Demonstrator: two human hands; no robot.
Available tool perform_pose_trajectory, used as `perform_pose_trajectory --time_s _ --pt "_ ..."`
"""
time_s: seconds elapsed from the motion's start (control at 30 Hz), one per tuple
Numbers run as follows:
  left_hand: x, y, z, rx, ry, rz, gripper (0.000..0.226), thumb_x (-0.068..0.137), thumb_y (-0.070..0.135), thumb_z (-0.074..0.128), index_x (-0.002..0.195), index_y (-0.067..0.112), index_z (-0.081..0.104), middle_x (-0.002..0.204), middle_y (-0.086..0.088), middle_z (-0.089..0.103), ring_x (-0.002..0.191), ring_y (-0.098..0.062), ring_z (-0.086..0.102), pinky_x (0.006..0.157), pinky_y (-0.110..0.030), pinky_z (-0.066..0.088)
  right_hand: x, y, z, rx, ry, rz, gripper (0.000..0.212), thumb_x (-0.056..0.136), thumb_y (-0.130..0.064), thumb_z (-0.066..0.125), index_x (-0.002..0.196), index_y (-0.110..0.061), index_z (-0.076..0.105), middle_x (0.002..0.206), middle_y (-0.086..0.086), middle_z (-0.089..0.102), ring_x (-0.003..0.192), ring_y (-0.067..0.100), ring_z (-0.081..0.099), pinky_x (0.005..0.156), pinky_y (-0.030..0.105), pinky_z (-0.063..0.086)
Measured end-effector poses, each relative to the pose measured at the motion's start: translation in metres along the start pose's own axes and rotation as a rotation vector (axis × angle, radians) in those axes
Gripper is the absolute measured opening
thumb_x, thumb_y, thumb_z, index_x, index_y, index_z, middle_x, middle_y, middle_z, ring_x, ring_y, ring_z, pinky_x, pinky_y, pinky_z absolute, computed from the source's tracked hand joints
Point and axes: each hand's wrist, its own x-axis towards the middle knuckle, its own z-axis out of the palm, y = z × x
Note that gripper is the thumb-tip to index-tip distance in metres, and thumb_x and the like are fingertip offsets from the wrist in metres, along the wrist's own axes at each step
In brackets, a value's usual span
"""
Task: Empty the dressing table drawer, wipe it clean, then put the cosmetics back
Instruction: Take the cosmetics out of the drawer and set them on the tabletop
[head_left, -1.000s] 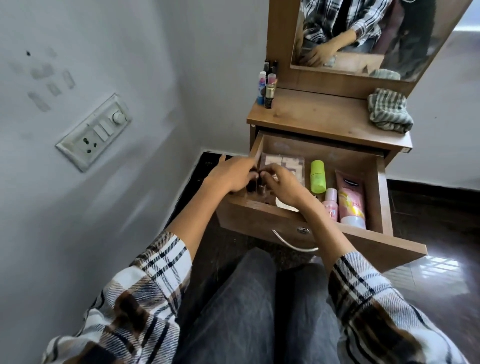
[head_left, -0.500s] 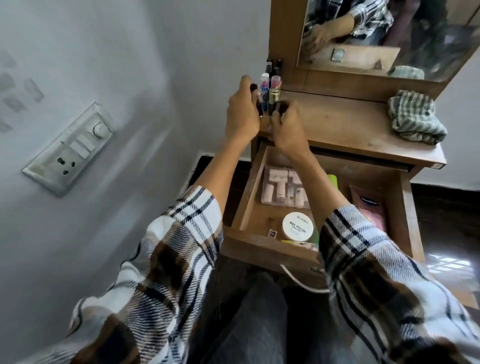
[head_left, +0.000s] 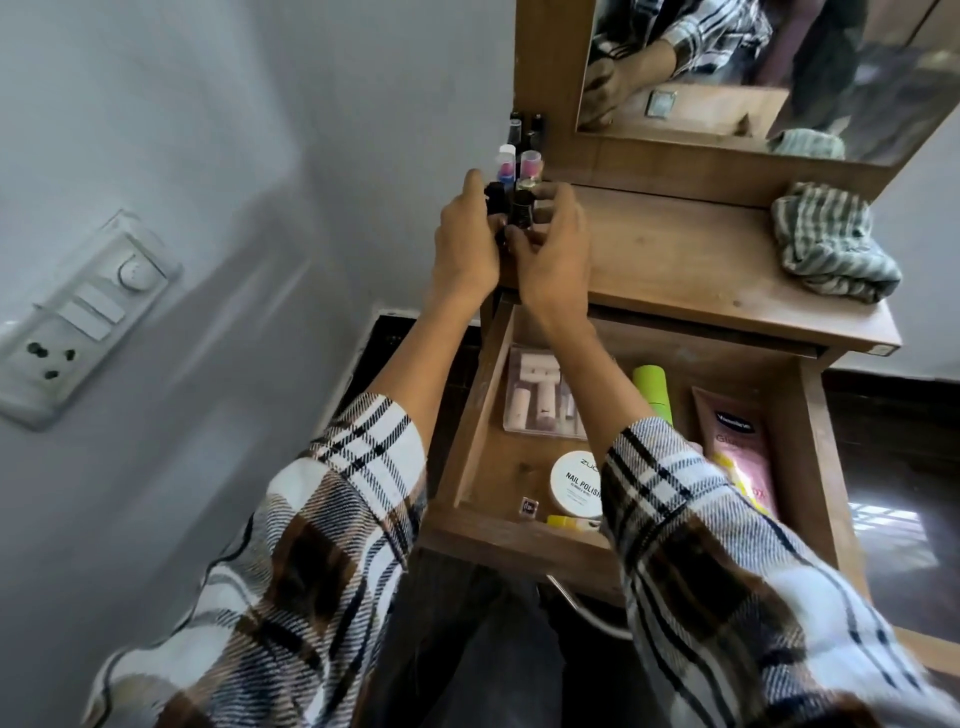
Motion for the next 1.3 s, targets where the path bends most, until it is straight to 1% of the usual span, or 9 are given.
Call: perform_pose_trajectory --time_s 0.1,0.23,0.47,0.63,0.83,0.93,1.13,1.2,1.3 --pt "-0.002 0.000 0.002 -0.053 0.006 -0.024 0.022 0.096 0.012 0.046 0.117 0.006 0.049 0.110 -0.009 0.062 0.097 -0.015 0.060 0.076 -0.019 0.048 0.002 0.002 0.000 0.006 -0.009 0.012 0.037 0.088 -0.008 0.061 0.122 -0.013 0.048 0.115 0.008 0.056 0.100 0.019 0.062 0.083 0.038 0.054" --pt "-0.007 -0.001 0.006 -0.113 0.008 -0.066 0.021 0.094 0.010 0.050 0.114 0.005 0.054 0.111 -0.009 0.063 0.102 -0.017 0.060 0.079 -0.019 0.047 0.003 0.004 -0.001 0.057 -0.015 0.030 0.035 0.087 -0.008 0.063 0.119 -0.011 0.049 0.113 0.009 0.060 0.100 0.017 0.064 0.084 0.037 0.055" --pt "-0.007 -0.002 0.010 -0.145 0.031 -0.076 0.022 0.093 0.004 0.049 0.113 0.001 0.057 0.110 -0.012 0.064 0.101 -0.019 0.062 0.080 -0.020 0.050 0.005 0.006 -0.001 0.122 -0.001 0.096 0.032 0.084 -0.006 0.067 0.113 -0.009 0.052 0.101 0.004 0.065 0.095 0.015 0.064 0.084 0.035 0.055" --pt "-0.007 -0.002 0.014 -0.183 0.048 -0.090 0.023 0.092 0.003 0.048 0.113 0.001 0.058 0.108 -0.011 0.065 0.097 -0.016 0.062 0.075 -0.013 0.046 0.006 0.009 -0.001 0.126 0.009 0.088 0.031 0.083 -0.009 0.069 0.110 -0.010 0.054 0.095 0.000 0.063 0.092 0.014 0.064 0.078 0.025 0.055" --pt "-0.007 -0.005 0.017 -0.181 0.035 -0.132 0.025 0.094 0.006 0.049 0.116 0.001 0.058 0.111 -0.011 0.065 0.099 -0.015 0.062 0.077 -0.012 0.047 0.007 0.011 0.000 0.123 0.013 0.089 0.032 0.081 -0.009 0.071 0.108 -0.011 0.054 0.087 -0.008 0.058 0.086 0.009 0.061 0.073 0.018 0.051" --pt "-0.011 -0.006 0.016 -0.186 0.052 -0.164 0.027 0.094 0.003 0.047 0.119 0.000 0.056 0.114 -0.013 0.064 0.095 -0.010 0.059 0.074 -0.005 0.043 0.007 0.012 -0.001 0.116 -0.002 0.094 0.035 0.080 -0.006 0.071 0.109 -0.010 0.053 0.090 -0.004 0.059 0.087 0.010 0.061 0.074 0.019 0.052" --pt "-0.029 -0.001 0.004 -0.173 0.128 -0.232 0.034 0.094 0.003 0.049 0.127 -0.001 0.050 0.126 -0.017 0.057 0.117 -0.024 0.055 0.097 -0.027 0.046 -0.003 0.008 -0.011 0.162 -0.051 0.106 0.033 0.079 -0.001 0.071 0.106 -0.009 0.053 0.087 -0.006 0.055 0.077 0.003 0.055 0.067 0.013 0.051" --pt "-0.039 0.002 -0.005 -0.173 0.145 -0.233 0.034 0.092 0.000 0.051 0.126 -0.001 0.051 0.126 -0.016 0.057 0.117 -0.024 0.055 0.098 -0.028 0.046 -0.013 0.007 -0.019 0.193 -0.052 0.080 0.028 0.078 0.002 0.070 0.100 -0.009 0.055 0.084 -0.005 0.055 0.074 0.002 0.053 0.064 0.009 0.048" --pt "-0.058 0.010 -0.021 -0.206 0.140 -0.225 0.037 0.089 -0.001 0.055 0.126 0.000 0.051 0.125 -0.015 0.058 0.117 -0.023 0.055 0.097 -0.028 0.046 -0.032 0.009 -0.036 0.194 -0.072 0.040 0.025 0.077 0.006 0.069 0.092 -0.008 0.056 0.085 0.003 0.057 0.078 0.009 0.054 0.067 0.012 0.047"
